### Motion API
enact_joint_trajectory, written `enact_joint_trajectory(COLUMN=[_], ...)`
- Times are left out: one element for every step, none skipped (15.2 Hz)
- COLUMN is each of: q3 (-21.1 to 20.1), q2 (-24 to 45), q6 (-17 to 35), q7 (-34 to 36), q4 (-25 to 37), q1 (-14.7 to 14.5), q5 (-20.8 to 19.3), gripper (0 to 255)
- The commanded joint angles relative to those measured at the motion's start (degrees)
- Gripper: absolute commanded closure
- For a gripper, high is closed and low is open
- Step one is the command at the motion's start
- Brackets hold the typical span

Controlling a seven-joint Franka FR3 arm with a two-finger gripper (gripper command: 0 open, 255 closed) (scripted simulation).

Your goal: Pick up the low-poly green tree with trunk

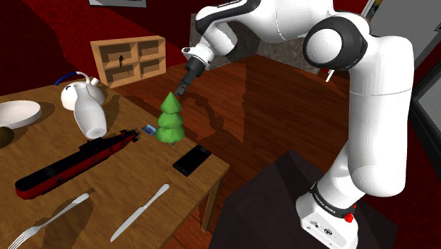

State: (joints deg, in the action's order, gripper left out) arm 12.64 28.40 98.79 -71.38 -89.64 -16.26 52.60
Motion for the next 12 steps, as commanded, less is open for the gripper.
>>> enact_joint_trajectory(q3=[-0.3,-0.3,-0.4,-0.4,-0.5,-0.5,-0.5,-0.5,-0.5,-0.5,-0.5,-0.5], q2=[0.9,1.2,1.6,1.9,2.2,2.4,2.4,2.4,2.4,2.4,2.4,2.5], q6=[0.5,0.8,1.2,1.6,1.9,2.1,2.1,2.1,2.1,2.1,2.1,2.1], q7=[-1.0,-1.4,-1.8,-2.2,-2.6,-2.8,-2.8,-2.8,-2.8,-2.8,-2.8,-2.8], q4=[0.0,-0.2,-0.5,-0.7,-0.9,-1.0,-1.0,-0.9,-1.0,-0.9,-1.0,-0.9], q1=[0.0,0.0,0.0,0.0,0.0,0.0,0.0,0.0,0.0,0.0,0.0,0.0], q5=[0.4,0.5,0.7,0.8,1.0,1.1,1.1,1.1,1.1,1.1,1.1,1.1], gripper=[0,0,0,0,0,0,0,255,255,255,255,255])
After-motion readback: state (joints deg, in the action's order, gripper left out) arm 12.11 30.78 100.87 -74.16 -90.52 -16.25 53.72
